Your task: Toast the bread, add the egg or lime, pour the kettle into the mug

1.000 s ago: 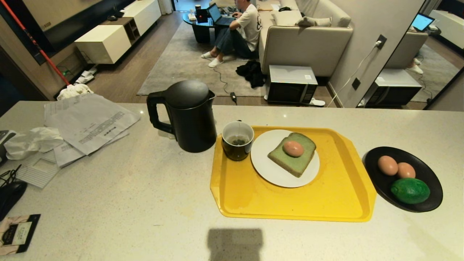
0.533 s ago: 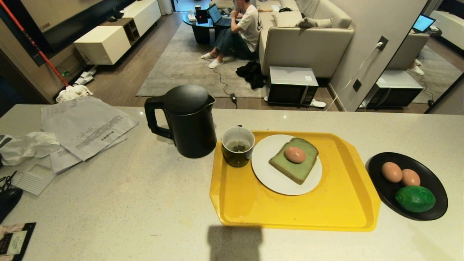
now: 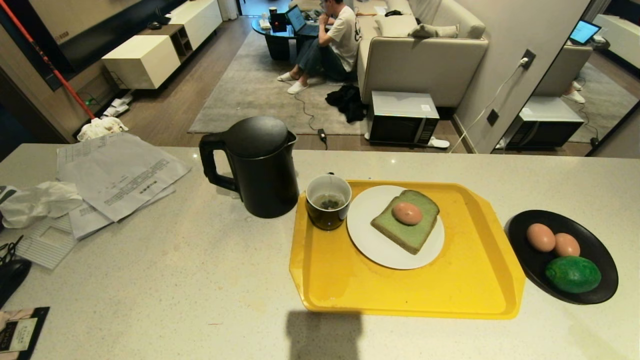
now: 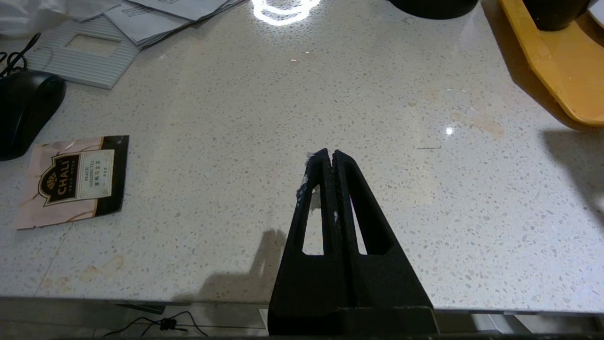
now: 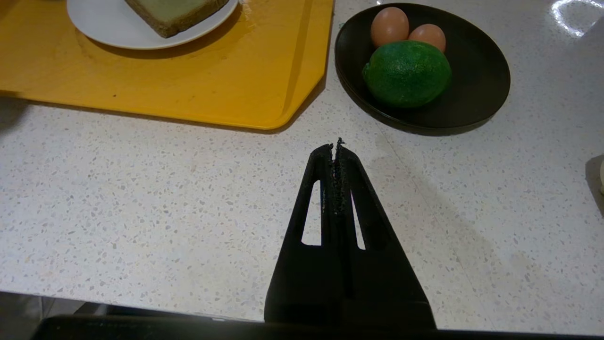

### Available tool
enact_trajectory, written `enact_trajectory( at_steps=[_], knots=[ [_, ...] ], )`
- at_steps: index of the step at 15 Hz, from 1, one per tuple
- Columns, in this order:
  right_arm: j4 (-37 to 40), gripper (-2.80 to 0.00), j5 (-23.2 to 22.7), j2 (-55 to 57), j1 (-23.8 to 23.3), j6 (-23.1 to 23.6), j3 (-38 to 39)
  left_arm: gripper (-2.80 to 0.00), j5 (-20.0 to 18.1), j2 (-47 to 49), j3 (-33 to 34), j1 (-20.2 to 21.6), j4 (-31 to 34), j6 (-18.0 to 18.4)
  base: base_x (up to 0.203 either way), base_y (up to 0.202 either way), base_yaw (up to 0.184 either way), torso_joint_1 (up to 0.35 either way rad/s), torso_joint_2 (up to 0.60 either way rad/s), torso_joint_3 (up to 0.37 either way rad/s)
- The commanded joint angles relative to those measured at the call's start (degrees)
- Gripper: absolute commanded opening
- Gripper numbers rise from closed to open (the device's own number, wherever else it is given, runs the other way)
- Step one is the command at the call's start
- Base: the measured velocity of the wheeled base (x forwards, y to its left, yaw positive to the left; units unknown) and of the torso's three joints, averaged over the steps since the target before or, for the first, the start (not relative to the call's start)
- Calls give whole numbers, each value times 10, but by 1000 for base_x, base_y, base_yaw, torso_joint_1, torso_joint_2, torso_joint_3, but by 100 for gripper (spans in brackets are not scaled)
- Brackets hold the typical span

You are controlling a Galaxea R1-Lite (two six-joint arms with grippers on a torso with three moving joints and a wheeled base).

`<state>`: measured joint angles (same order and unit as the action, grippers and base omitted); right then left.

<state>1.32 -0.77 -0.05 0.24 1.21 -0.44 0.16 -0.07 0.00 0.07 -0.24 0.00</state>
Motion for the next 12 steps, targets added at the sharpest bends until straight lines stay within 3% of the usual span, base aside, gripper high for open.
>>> enact_trajectory(
  at_steps=[1, 12],
  knots=[
    [0, -280, 0, 0, 0, -1, 0, -280, 0, 1, 0, 0, 0, 0, 0, 0, 0, 0, 0, 0],
    [0, -280, 0, 0, 0, -1, 0, -280, 0, 1, 0, 0, 0, 0, 0, 0, 0, 0, 0, 0]
  ],
)
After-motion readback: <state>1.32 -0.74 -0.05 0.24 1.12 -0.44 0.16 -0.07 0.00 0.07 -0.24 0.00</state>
